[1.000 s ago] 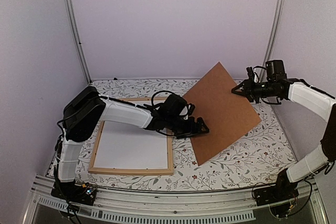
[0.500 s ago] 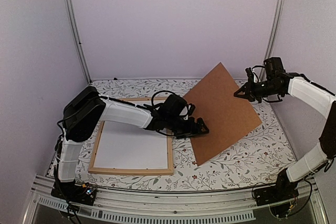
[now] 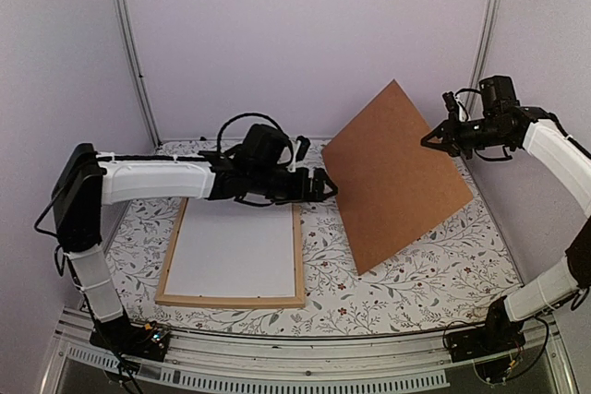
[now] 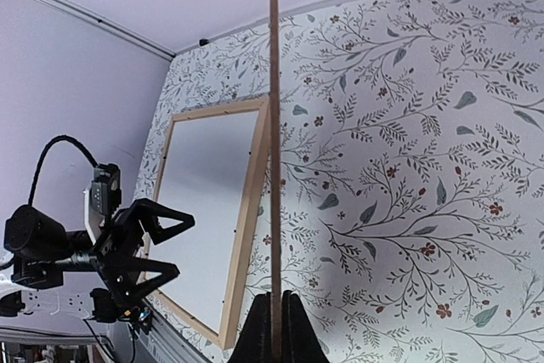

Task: Put the photo into the frame
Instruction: Pick up the backboard from the center of the board, then place the backboard on the frame body.

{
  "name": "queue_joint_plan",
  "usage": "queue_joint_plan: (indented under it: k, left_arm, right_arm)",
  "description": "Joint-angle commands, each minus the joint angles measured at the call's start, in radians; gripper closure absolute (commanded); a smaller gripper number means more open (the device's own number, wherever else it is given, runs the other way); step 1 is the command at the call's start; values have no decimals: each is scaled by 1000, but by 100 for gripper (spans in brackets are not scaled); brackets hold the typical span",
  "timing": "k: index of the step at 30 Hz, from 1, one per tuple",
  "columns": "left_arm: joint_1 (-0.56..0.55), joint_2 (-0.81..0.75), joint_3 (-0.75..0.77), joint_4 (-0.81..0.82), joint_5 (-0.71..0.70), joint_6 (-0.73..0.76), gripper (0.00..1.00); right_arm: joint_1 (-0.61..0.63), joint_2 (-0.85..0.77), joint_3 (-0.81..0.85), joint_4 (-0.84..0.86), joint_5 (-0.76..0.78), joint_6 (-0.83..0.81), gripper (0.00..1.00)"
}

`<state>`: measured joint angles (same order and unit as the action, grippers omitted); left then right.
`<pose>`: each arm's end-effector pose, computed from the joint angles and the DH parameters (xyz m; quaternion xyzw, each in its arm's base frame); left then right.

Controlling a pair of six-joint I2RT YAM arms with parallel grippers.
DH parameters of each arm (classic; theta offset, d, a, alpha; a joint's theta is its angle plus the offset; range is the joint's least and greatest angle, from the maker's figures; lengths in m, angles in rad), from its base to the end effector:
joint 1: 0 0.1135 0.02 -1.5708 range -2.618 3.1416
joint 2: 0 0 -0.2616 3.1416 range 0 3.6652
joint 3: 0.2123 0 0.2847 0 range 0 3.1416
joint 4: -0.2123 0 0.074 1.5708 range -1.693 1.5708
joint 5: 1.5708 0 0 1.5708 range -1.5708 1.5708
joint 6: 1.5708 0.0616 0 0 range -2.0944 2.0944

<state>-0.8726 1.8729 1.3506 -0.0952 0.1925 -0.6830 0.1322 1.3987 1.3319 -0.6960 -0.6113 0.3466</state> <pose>0.2986 -0.3742 0.1985 0.1276 0.8763 -0.3813 0.2654 0.3392 0.0808 0.3265 -0.0238 0.8845 0.3577 0.2986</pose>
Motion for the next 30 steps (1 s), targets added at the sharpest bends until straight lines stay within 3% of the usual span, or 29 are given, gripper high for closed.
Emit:
queue_joint_plan:
  k: [1, 11, 17, 22, 30]
  left_arm:
    - [115, -125, -82, -141, -127, 93, 0]
    - [512, -398, -355, -254, -190, 131, 0]
    - [714, -407, -464, -239, -183, 137, 0]
    - [794, -332, -478, -210, -151, 141, 0]
    - [810, -224, -483, -159, -67, 138, 0]
  right_arm:
    - [-3, -50, 83, 34, -123, 28, 100]
    - [-2, -63, 63, 116, -187, 69, 100]
    - [-3, -88, 13, 178, -211, 88, 100]
    - [-3, -86, -1, 195, -236, 86, 100]
    - [-3, -83, -38, 216, -247, 90, 100]
